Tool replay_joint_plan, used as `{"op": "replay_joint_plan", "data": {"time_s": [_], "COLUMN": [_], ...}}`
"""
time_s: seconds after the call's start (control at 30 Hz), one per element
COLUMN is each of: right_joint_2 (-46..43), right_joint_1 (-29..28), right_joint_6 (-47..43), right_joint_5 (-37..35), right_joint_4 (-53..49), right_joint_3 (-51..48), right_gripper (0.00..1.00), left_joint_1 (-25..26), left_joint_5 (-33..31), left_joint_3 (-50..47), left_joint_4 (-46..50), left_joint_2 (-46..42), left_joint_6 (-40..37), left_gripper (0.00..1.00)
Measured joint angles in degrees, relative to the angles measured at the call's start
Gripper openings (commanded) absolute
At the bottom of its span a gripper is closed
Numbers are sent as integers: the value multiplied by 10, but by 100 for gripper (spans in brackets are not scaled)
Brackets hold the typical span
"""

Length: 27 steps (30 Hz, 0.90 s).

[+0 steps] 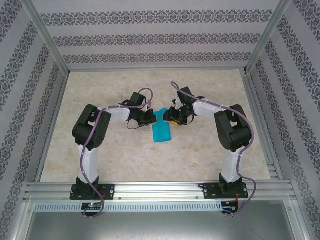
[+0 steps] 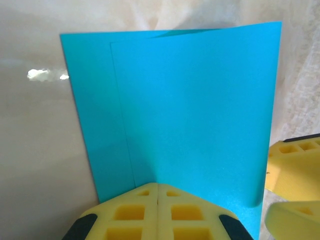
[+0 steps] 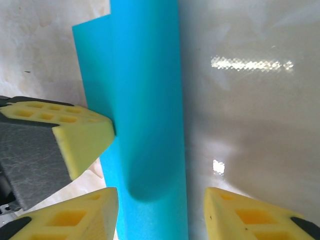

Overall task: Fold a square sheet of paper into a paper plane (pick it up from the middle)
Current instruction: Hold the square sheet of paper at the center of the table.

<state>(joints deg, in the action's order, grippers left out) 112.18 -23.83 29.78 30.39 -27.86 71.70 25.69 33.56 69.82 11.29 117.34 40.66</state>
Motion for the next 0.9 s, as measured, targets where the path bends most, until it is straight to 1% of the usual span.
{"op": "replay_joint_plan", "data": {"time_s": [0.13, 0.27, 0.3, 0.4, 0.47, 0.57, 0.67, 0.77, 0.9], "right_joint_2": [9, 14, 16, 22, 23, 23, 23, 23, 21], "right_joint_1": [0, 0, 0, -1, -3, -10, -19, -27, -35], "right_joint_6": [-7, -12, -13, -13, -12, -8, 2, 15, 34], "right_joint_5": [9, 14, 15, 12, 7, -11, -33, -53, -75], "right_joint_4": [0, 0, 0, 0, 0, -1, -8, -13, -14], "right_joint_3": [0, 0, 0, 0, 0, 2, 8, 13, 14], "right_gripper": [45, 44, 42, 41, 41, 42, 43, 45, 46], "left_joint_1": [0, 0, 0, 0, 0, 1, 2, 3, 3], "left_joint_5": [0, -10, -14, -36, -64, -109, -134, -145, -153], "left_joint_3": [4, 11, 12, 14, 13, -5, -24, -35, -58], "left_joint_4": [10, 34, 41, 62, 75, 75, 73, 67, 57], "left_joint_2": [0, -6, -10, -31, -53, -104, -150, -164, -165], "left_joint_6": [-3, -9, -12, -16, -17, -17, -19, -21, -20], "left_gripper": [1, 10, 12, 16, 17, 20, 24, 29, 32]}}
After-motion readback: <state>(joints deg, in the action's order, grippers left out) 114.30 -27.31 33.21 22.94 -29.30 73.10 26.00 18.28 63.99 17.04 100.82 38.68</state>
